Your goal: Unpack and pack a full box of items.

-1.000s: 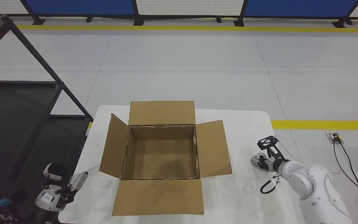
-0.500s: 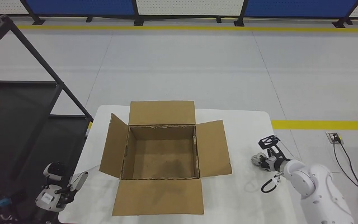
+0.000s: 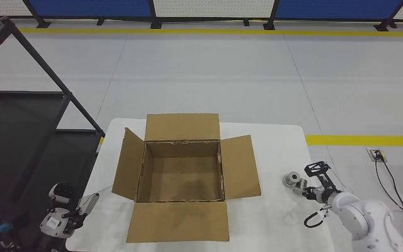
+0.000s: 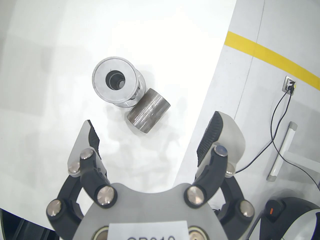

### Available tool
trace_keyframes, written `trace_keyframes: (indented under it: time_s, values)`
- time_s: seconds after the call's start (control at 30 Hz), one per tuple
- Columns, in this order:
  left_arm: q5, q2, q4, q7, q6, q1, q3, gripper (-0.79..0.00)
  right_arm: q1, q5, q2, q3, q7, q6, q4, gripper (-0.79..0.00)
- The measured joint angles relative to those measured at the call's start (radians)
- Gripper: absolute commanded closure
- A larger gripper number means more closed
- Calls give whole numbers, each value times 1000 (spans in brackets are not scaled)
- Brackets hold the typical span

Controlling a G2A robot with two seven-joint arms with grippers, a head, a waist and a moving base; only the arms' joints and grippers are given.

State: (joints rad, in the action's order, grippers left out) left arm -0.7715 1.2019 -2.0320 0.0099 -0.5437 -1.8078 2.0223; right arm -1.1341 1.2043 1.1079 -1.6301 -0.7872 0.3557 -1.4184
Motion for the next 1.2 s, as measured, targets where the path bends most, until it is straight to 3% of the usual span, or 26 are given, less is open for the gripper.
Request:
trace_keyframes:
  time_s: [0.17,0.23,0.43,0.5,0.83,1.07,1.2]
  values:
    - [0,0,0,0,0,0,0,-785,28,-14,2,32,8,-12,51,-643]
    - [0,0,0,0,0,0,0,-785,39,-16,2,41,11,-14,69,-585]
    - [0,0,0,0,0,0,0,-785,70,-20,2,63,4,-34,116,-557]
    - [0,0,0,0,0,0,0,-785,79,-20,2,69,2,-43,129,-480]
    - [0,0,0,0,0,0,0,-785,131,-6,3,105,-15,-81,201,-336]
    - [0,0,0,0,0,0,0,-785,126,-18,-4,85,-4,-82,186,-6]
    - [0,0,0,0,0,0,0,-785,96,-36,-12,51,8,-80,127,0]
